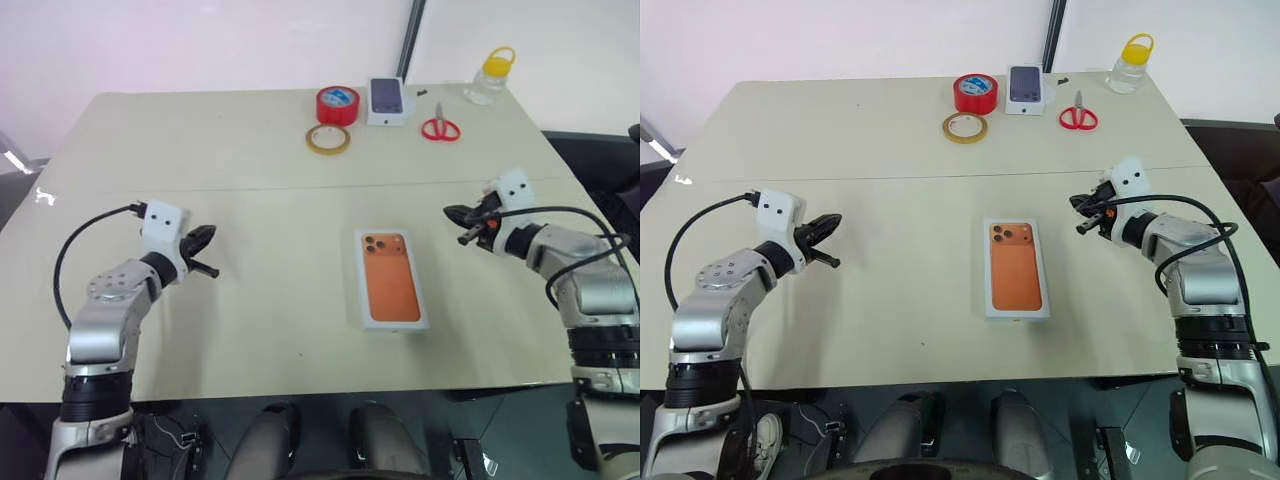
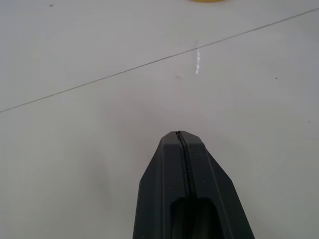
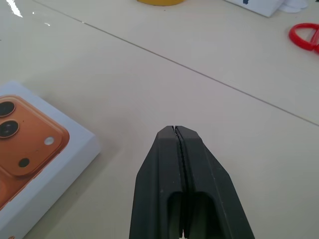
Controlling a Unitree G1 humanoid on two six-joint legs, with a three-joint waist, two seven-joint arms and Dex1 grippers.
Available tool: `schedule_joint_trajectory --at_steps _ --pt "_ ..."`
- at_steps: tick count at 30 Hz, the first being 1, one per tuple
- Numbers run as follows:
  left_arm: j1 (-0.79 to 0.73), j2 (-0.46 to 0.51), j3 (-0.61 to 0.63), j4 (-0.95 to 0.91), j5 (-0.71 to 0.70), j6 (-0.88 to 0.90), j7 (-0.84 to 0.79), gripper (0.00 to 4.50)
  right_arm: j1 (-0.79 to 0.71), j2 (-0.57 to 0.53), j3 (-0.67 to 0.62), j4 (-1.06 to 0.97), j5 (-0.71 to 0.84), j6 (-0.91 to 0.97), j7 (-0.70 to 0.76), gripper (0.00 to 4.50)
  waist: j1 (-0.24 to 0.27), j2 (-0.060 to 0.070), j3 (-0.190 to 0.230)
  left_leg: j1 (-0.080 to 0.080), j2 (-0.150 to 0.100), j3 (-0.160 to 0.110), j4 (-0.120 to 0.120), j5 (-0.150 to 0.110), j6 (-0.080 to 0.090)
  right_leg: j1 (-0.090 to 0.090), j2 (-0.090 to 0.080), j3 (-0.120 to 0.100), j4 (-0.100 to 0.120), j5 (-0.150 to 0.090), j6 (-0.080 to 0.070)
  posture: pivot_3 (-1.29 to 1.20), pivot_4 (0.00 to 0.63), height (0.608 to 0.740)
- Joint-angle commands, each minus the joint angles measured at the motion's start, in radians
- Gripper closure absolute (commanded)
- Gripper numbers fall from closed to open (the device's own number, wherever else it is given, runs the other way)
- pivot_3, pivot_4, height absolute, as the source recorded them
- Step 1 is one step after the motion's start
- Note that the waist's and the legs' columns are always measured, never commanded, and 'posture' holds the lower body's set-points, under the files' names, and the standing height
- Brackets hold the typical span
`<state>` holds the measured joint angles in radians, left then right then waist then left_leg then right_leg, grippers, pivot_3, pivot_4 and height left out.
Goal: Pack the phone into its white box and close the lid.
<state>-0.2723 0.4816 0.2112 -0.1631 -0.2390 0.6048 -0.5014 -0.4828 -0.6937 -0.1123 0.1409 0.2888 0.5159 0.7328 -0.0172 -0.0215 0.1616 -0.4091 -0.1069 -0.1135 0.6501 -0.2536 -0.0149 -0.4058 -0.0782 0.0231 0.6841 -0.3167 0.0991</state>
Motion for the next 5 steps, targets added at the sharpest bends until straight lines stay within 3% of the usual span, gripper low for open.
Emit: schedule_joint_trajectory --at_steps 1,5 --pt "0.002 -0.005 0.004 -0.038 -0.018 0.000 0.016 4.50 -0.027 0.002 -0.004 -0.033 0.019 -0.006 0.024 4.48 0.001 0.000 0.000 0.000 0.000 0.000 0.000 0.000 0.000 0.000 0.000 0.000 0.000 0.000 0.000 0.00 0.150 0.740" --pt "0.005 -0.006 0.010 -0.029 -0.029 -0.004 0.018 4.50 -0.015 0.008 -0.009 -0.048 0.019 -0.004 0.019 4.48 0.003 0.000 0.000 0.000 0.000 0.000 0.000 0.000 0.000 0.000 0.000 0.000 0.000 0.000 0.000 0.00 0.150 0.740"
